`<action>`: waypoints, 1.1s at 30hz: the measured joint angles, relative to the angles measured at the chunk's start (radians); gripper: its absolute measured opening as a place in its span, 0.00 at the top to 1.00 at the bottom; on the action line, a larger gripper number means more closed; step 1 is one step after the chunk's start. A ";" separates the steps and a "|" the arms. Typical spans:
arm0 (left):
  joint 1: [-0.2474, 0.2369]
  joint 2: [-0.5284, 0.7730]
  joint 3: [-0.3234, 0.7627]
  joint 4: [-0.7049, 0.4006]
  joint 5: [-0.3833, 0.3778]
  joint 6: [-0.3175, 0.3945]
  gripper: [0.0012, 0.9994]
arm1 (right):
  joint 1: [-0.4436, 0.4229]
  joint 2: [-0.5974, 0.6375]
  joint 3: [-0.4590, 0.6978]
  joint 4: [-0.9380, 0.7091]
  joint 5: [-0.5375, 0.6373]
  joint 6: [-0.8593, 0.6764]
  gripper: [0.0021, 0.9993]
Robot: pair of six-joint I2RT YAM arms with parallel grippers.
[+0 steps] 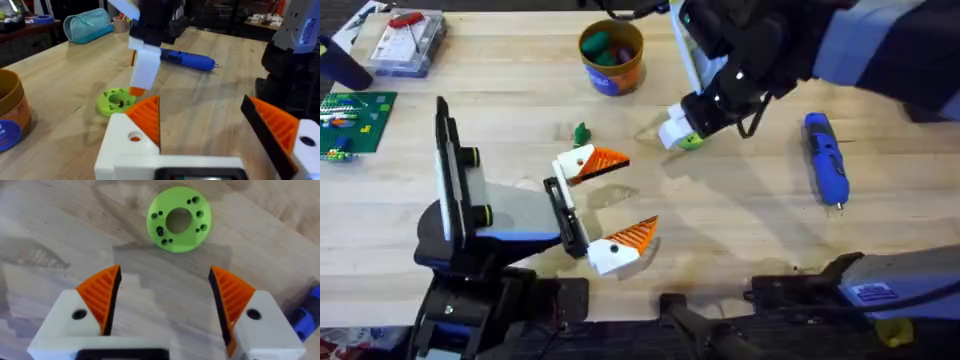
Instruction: Pick up the gripper from the table and insert it into the empty holder that is missing its gripper. Then pick up a screw, insert it into the mounting hole, and use the screwdriver to tighten it. Finally, clean up the table by picking up the vegetable and placing it into the bucket.
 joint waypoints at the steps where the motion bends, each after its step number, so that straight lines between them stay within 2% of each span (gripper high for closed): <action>1: 0.000 0.000 0.000 0.000 0.000 0.000 0.01 | 0.000 0.004 -0.011 0.013 0.000 0.008 0.01; 12: 0.000 0.000 0.000 0.000 0.000 0.000 0.01 | 0.000 0.136 -0.025 0.072 0.000 0.039 0.02; 23: 0.000 0.000 0.000 0.000 0.000 0.000 0.01 | 0.000 0.211 0.004 0.094 0.000 0.046 0.31; 33: 0.000 0.000 0.000 0.000 0.000 0.000 0.01 | 0.000 0.211 0.021 0.110 0.000 0.046 0.40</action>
